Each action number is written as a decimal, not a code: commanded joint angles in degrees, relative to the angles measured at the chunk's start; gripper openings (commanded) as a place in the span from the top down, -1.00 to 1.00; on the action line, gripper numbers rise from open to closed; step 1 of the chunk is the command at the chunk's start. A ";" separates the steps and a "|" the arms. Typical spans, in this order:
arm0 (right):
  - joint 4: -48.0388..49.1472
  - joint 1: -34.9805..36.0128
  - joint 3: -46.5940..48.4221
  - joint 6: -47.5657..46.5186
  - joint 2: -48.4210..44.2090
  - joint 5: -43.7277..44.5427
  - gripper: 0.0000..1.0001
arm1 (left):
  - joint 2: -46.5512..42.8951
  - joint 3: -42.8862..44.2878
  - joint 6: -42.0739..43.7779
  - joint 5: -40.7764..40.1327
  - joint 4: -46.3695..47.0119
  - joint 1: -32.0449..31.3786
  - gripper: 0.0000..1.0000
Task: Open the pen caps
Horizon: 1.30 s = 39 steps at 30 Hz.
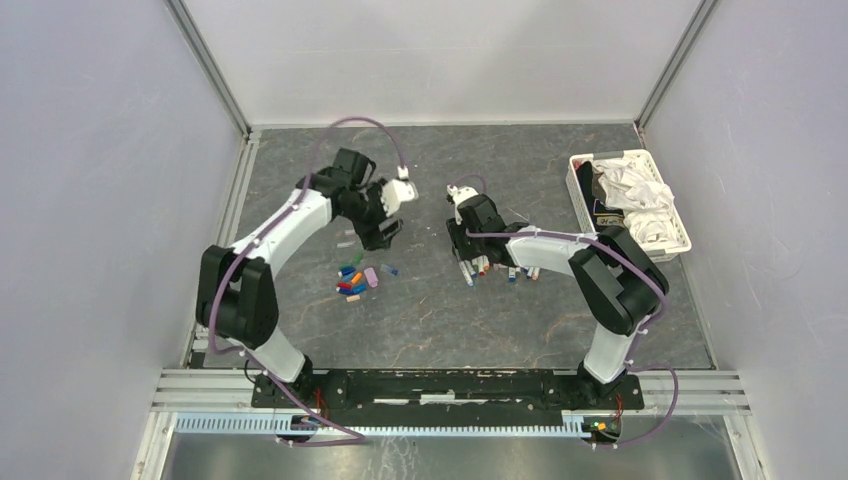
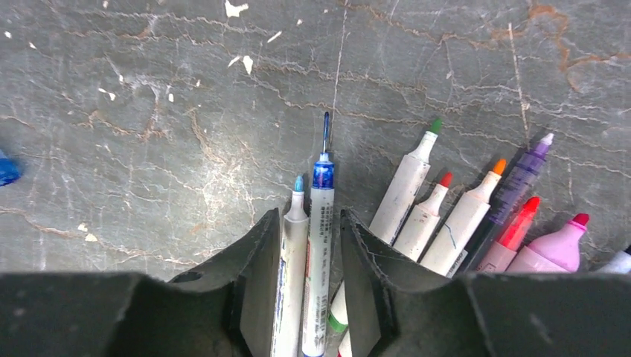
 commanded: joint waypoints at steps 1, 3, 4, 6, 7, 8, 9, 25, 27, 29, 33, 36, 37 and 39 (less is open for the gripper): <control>0.82 0.04 -0.02 1.41 -5.04 0.93 0.08 | -5.52 10.07 -9.06 -0.03 -4.97 3.13 -0.96; 0.69 0.23 -0.24 1.65 -7.43 1.29 -0.16 | -6.23 13.24 -11.55 -1.86 -6.43 5.20 -1.00; 0.34 0.43 -0.36 1.44 -8.95 1.36 -0.30 | -6.54 14.69 -13.36 -2.68 -6.69 6.55 -1.00; -1.71 1.00 -0.28 0.58 -12.10 2.98 -0.64 | -7.52 17.23 -16.76 -2.80 -6.66 10.07 -1.00; -2.63 1.20 -0.48 -0.06 -13.89 4.25 -0.93 | -8.07 17.82 -19.03 -2.29 -5.48 12.60 -1.00; -3.42 1.26 -1.18 -0.70 -16.32 5.55 -0.96 | -8.98 17.79 -22.01 -2.30 -3.49 14.93 -1.00; -3.74 1.25 -2.12 -1.51 -19.28 6.82 -0.96 | -10.33 17.57 -24.95 -3.06 -1.50 17.42 -1.00; 33.87 -11.26 -43.05 -25.42 -45.70 49.08 -0.96 | -26.54 -32.58 -38.52 -2.19 49.86 25.28 -1.00; 39.77 -14.48 -46.88 -25.73 -45.43 46.94 -0.96 | -26.54 -37.14 -38.62 -3.07 55.99 25.29 -1.00; 46.10 -16.81 -50.64 -26.43 -44.83 44.23 -0.96 | -25.58 -40.20 -38.69 -3.74 60.57 25.32 -1.00; 56.37 -19.38 -54.57 -28.29 -40.50 41.93 -0.96 | -23.37 -45.99 -39.30 -5.14 73.16 25.28 -1.00; 63.76 -20.01 -56.45 -28.56 -36.37 41.62 -0.96 | -21.58 -50.96 -39.50 -6.18 83.00 25.32 -1.00; 65.88 -20.06 -57.75 -28.52 -35.18 41.00 -0.96 | -21.01 -52.19 -39.76 -6.74 85.83 25.28 -1.00; 70.42 -20.11 -59.48 -28.52 -32.33 39.91 -0.96 | -20.03 -53.60 -40.06 -7.84 88.73 25.36 -1.00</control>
